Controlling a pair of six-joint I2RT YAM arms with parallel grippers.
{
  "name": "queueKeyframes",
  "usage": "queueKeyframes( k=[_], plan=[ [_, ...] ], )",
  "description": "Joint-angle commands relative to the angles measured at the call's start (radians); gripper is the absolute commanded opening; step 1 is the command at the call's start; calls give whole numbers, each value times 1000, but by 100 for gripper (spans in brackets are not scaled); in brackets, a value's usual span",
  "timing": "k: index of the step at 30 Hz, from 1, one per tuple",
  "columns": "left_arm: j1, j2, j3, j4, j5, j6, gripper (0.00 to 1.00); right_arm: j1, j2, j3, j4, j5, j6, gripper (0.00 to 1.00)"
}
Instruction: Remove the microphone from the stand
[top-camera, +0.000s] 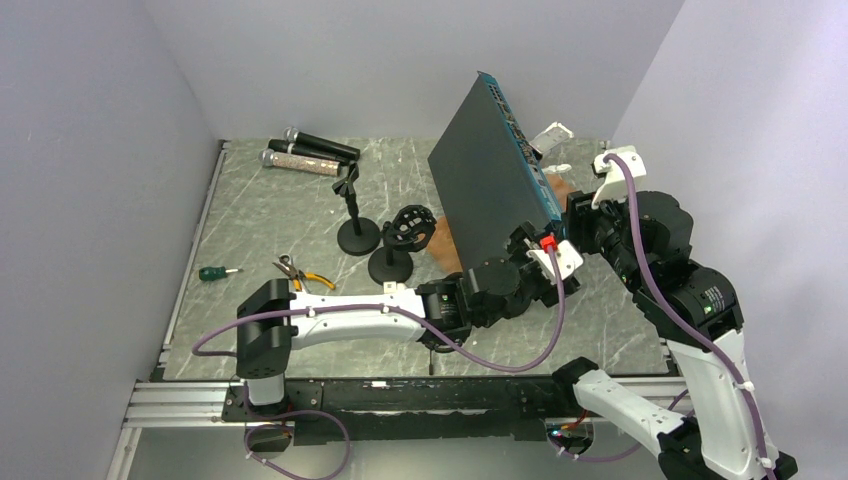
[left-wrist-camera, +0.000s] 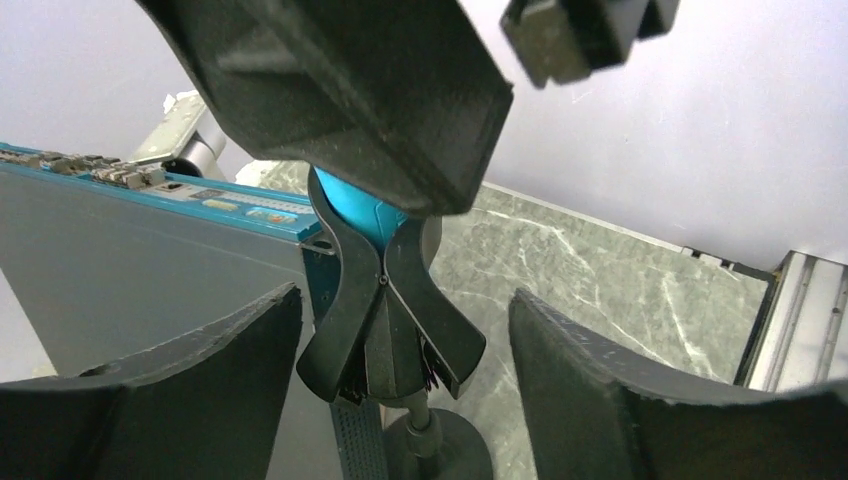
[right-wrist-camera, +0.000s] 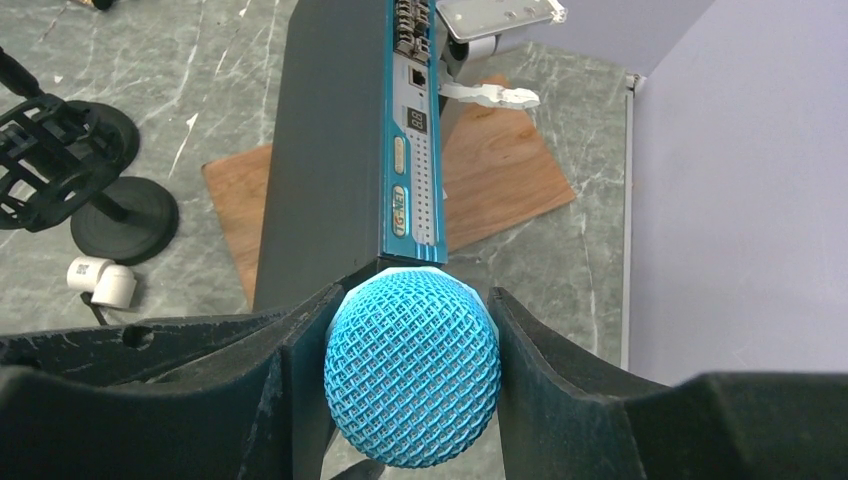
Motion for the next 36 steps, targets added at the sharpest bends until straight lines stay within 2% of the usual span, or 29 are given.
queueKeyframes(
  k=[1,6,11,13,17,18,23,26,36],
  plan=[
    [1,-5,25,41,-12,-14,72,10,38,4,-29,-100,75,0],
    [9,-17,17,18,34,-40,43,10,35,-10,-36,-116,73,0],
    [12,-55,-16,-7,84,-71,26,11,24,-11,-48,-145,68,0],
    [13,-83,-53,2,112,-86,15,10,11,-16,-41,-181,64,0],
    [14,-140,-109,-14,191,-116,5,9,-9,-24,-23,-223,57,0],
    [17,-152,-115,-28,208,-133,0,10,-9,-18,-20,-214,60,0],
    [45,-207,-153,-79,348,-243,0,11,-21,17,19,-72,86,0],
    [61,-223,-173,-85,393,-277,0,10,-25,56,62,-60,83,0],
    [64,-246,-213,-74,394,-242,0,10,47,279,114,-66,60,0]
  ],
)
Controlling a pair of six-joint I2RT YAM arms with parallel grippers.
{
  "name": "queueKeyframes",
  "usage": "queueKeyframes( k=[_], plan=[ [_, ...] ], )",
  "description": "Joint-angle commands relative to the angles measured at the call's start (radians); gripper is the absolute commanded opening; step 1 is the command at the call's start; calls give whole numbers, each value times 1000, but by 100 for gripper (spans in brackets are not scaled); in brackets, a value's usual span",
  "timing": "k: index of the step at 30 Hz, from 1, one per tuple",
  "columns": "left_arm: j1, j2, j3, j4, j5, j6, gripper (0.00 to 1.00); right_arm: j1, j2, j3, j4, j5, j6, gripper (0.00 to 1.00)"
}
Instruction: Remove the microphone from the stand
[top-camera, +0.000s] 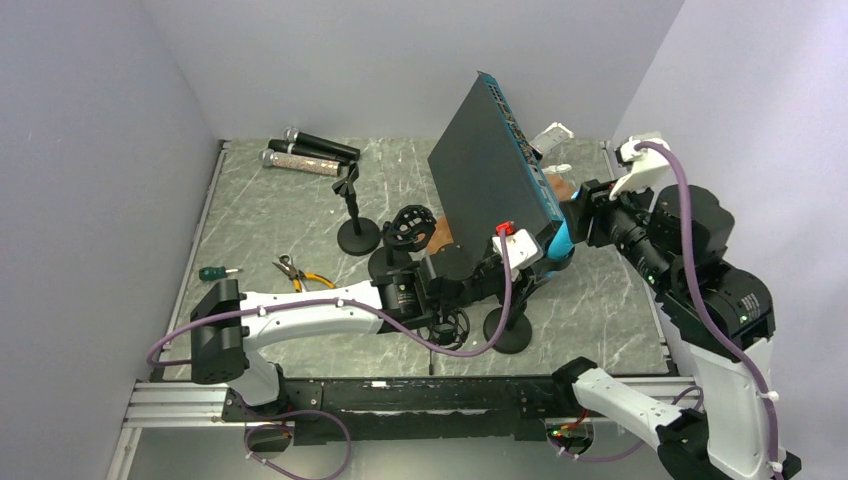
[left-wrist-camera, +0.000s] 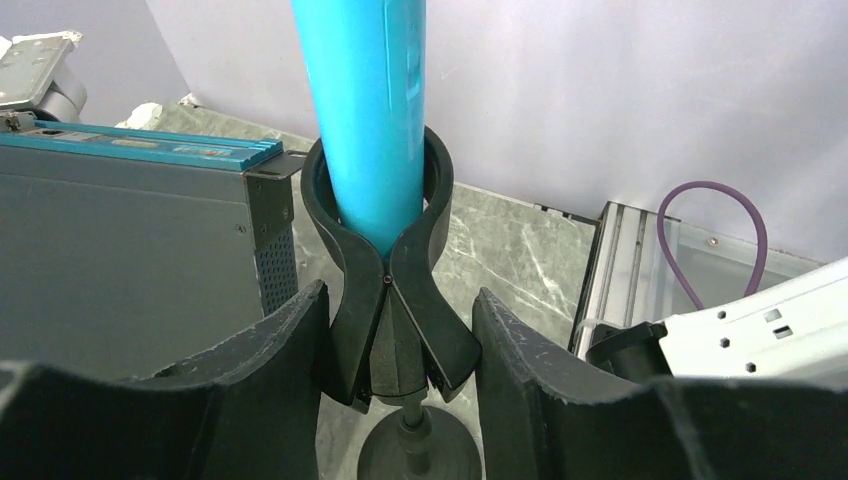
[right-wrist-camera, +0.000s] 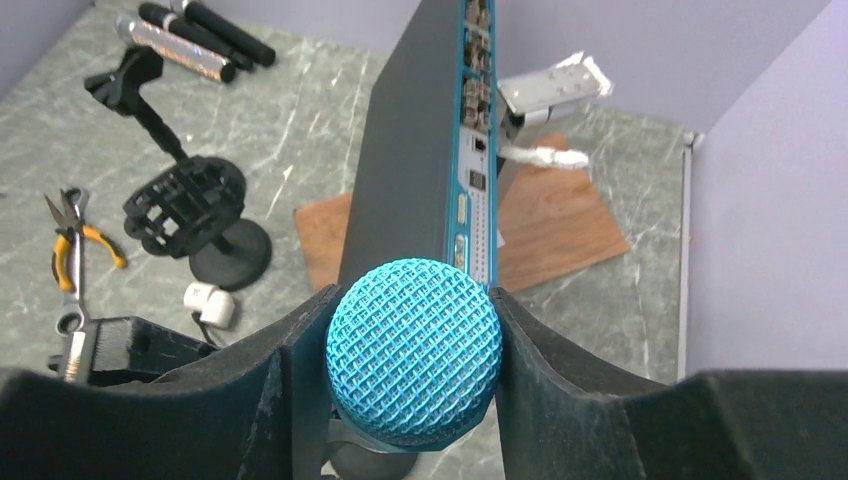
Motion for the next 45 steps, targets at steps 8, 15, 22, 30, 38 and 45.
queueKeyframes(
  k=[8,15,22,30,38,45],
  plan=[
    [-12,-56,-41,-33,37,23,0,-1,52,214,206,98,-75,0],
    [-12,-55,-46,-50,40,22,0,-1,59,246,298,147,-99,0],
    [-12,-57,-52,-52,35,33,0,-1,66,315,326,168,-111,0],
    [-7,-58,31,-180,22,-1,58,-1,-45,120,369,220,-114,0],
    [80,-68,156,-341,263,-152,90,0,-102,-2,343,224,-94,0],
    [197,-44,233,-335,504,-348,77,-1,-137,-25,358,246,-108,0]
  ],
)
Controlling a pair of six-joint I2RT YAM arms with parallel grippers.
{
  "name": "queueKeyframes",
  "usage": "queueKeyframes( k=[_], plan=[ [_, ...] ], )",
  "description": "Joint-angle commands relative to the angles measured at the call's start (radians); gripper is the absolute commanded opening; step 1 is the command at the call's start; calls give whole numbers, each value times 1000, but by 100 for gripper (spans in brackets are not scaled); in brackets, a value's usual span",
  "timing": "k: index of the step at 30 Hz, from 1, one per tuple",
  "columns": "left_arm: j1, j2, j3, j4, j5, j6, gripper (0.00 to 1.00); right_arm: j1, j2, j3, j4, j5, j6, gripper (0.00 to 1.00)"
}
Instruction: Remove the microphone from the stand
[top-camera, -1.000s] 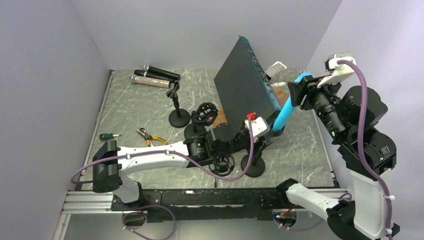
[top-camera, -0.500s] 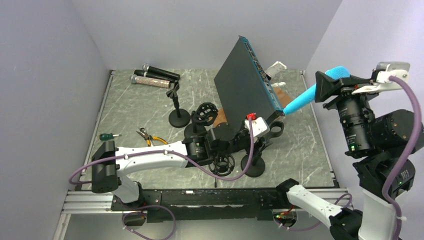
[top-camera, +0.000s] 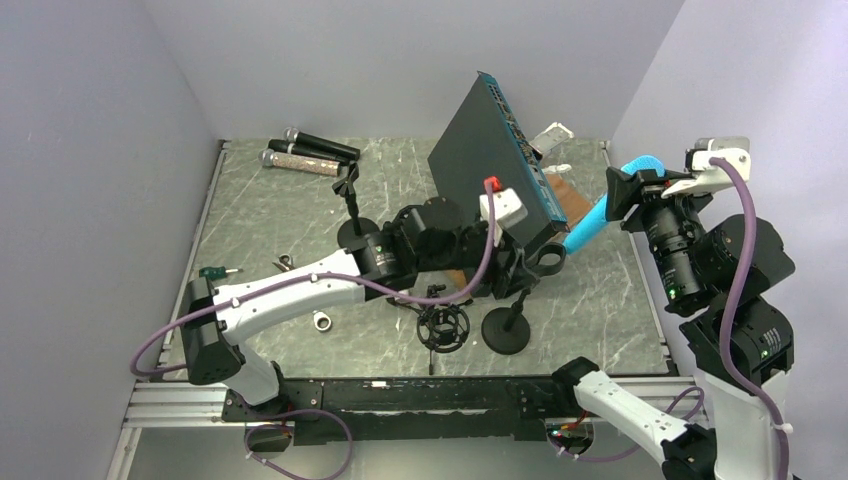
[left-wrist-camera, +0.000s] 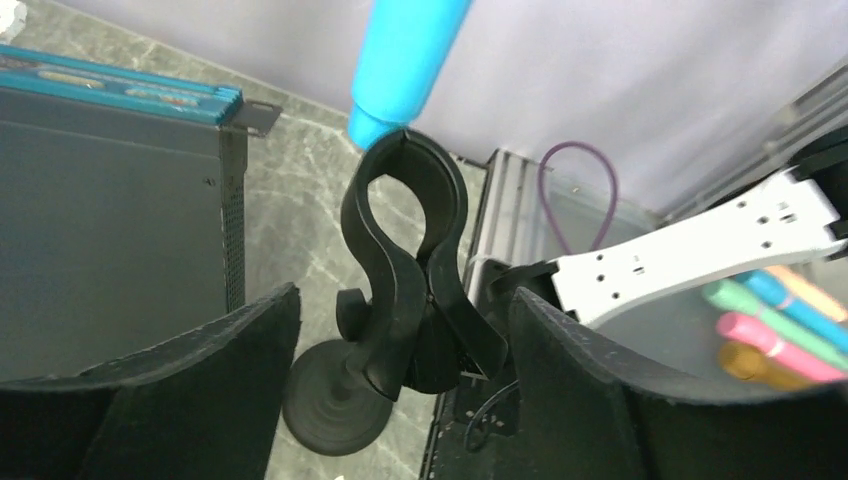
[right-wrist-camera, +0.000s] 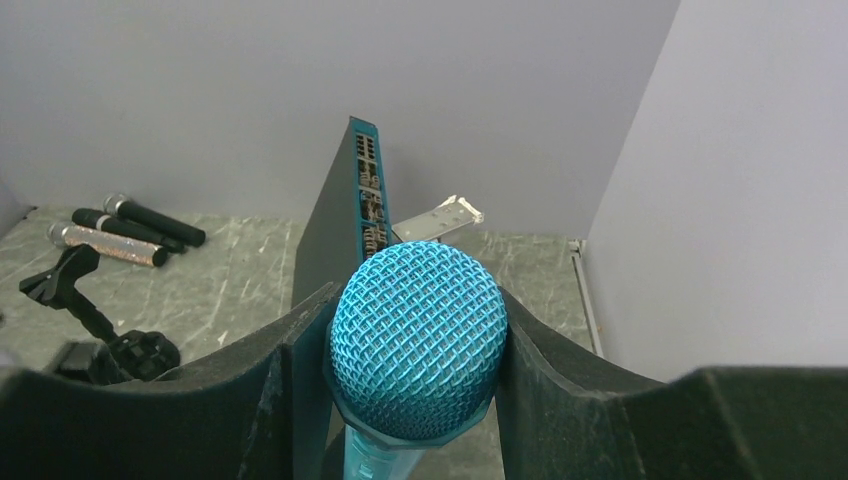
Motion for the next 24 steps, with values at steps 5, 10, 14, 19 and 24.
queueKeyframes(
  k=[5,10,14,19,24],
  plan=[
    [83,72,158,-18,184,-161,68,-1,-63,-24,76,44,-19,0],
    [83,132,192,5,196,-170,67,0,-69,-28,57,46,-21,0],
    [81,155,183,11,166,-161,56,-1,-87,-36,51,44,-20,0],
    [53,173,145,-4,101,-109,37,0,-102,-44,53,47,-24,0],
    [7,181,49,-3,9,-60,30,0,-109,-58,62,49,-27,0]
  ],
)
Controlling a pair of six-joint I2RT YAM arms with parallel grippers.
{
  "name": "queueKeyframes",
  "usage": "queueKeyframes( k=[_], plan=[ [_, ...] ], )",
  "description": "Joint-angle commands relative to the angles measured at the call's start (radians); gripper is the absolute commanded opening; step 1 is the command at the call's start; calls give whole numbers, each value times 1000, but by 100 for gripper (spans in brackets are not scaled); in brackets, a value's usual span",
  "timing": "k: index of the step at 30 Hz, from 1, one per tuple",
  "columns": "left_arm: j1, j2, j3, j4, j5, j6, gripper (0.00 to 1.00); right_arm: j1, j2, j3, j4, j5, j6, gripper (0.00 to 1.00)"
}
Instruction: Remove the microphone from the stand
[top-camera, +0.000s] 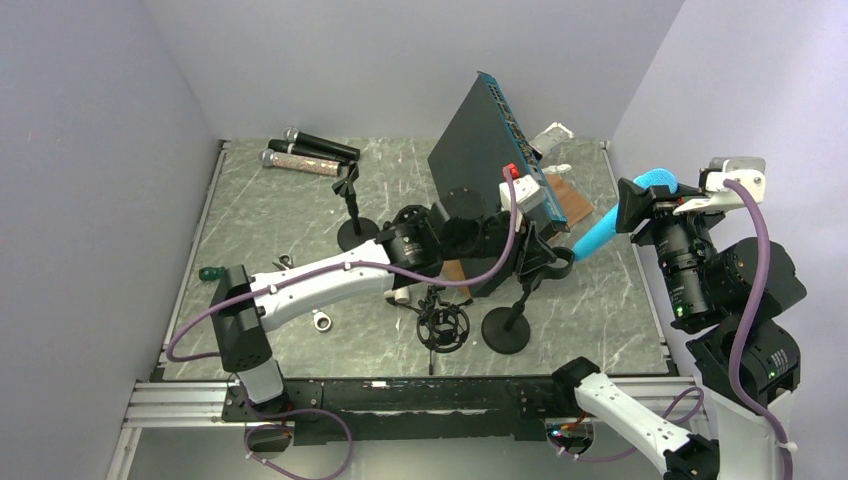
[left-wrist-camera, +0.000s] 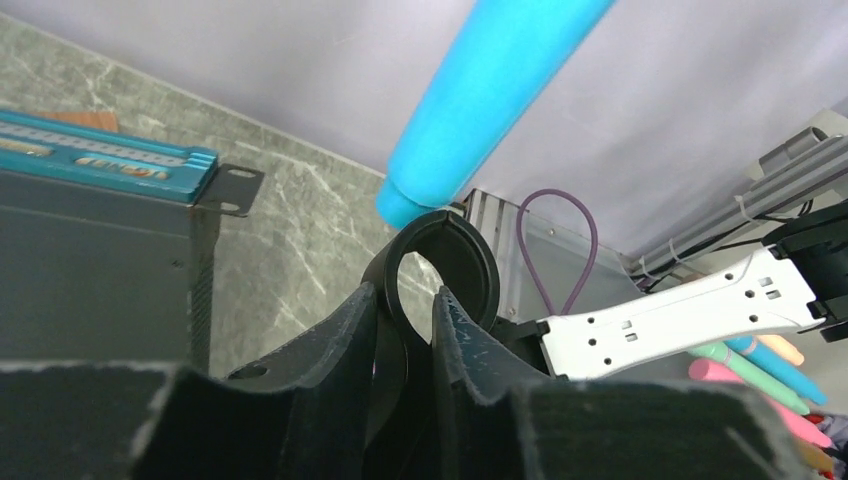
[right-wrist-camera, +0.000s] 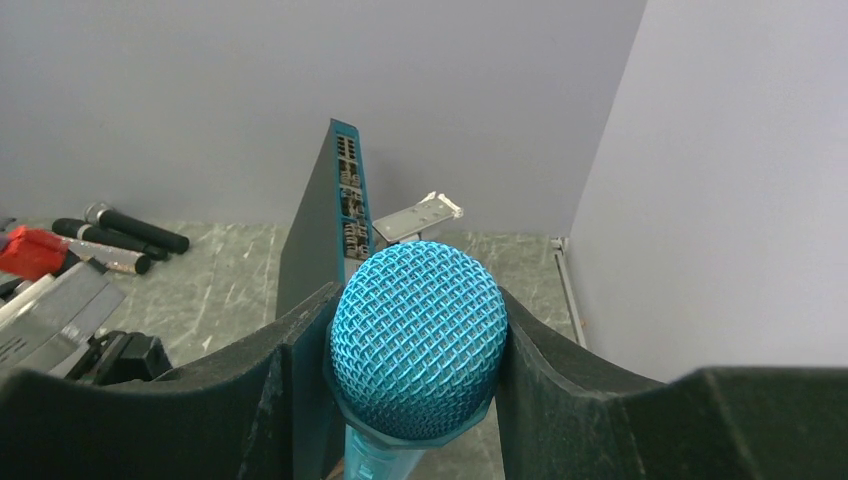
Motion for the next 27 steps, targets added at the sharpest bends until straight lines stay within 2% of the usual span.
queueKeyframes(
  k=[1,9,23,27],
  plan=[
    [-38,18,-112,-51,-89,63,29,-1,-33,-7,53,21,-16,0],
    [-41,21,-231,4,-125,62,25,-1,-36,-18,49,33,-18,0],
    [-40,55,-249,-1,-133,132,28,-1,-23,-29,53,30,-13,0],
    [-41,62,-307,63,-103,109,27,0,-19,-23,52,35,-17,0]
  ],
)
